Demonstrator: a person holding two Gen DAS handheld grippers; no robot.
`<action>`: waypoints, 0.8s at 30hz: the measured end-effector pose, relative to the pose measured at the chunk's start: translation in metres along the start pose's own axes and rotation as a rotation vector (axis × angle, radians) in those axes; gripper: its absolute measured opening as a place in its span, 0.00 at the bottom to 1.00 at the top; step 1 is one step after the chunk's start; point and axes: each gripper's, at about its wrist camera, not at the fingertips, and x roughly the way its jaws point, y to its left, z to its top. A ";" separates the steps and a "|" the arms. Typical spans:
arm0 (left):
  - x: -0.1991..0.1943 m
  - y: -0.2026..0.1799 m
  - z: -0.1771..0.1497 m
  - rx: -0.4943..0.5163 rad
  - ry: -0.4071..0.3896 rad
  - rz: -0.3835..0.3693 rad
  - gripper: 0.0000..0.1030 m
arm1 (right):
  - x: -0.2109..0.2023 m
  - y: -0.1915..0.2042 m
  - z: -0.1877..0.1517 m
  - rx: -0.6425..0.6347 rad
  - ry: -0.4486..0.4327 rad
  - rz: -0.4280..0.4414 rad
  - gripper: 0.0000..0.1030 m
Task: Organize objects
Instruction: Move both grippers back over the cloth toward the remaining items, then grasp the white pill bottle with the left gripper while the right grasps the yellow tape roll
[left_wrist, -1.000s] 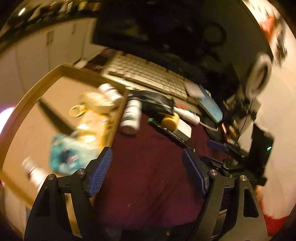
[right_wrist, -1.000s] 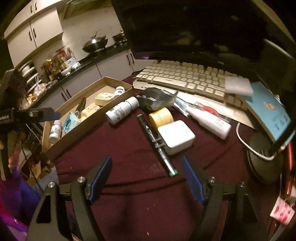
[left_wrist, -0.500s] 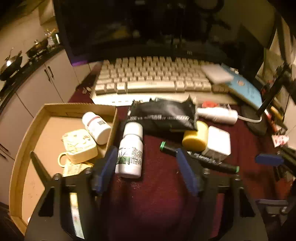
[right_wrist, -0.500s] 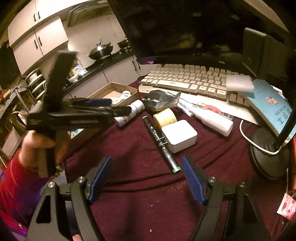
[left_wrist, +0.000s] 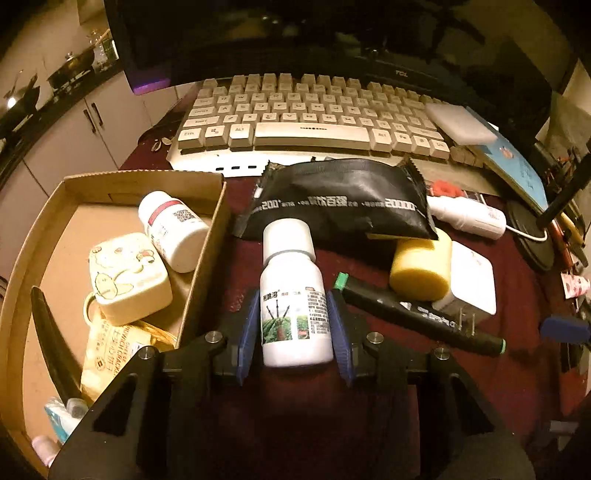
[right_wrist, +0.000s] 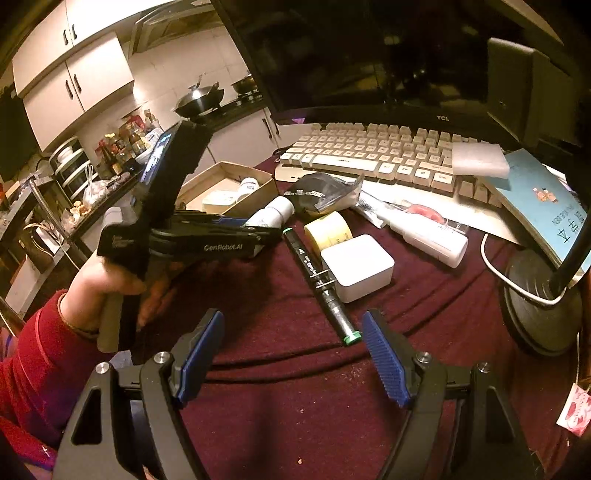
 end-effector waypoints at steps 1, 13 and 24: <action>0.000 0.000 0.001 -0.007 -0.003 -0.005 0.35 | 0.001 0.000 0.001 -0.003 0.003 -0.003 0.75; 0.001 0.002 0.001 -0.053 -0.003 0.027 0.33 | 0.029 0.027 0.046 -0.257 0.036 -0.171 0.68; -0.012 0.005 -0.015 -0.063 0.027 0.017 0.33 | 0.107 0.010 0.066 -0.256 0.189 -0.190 0.33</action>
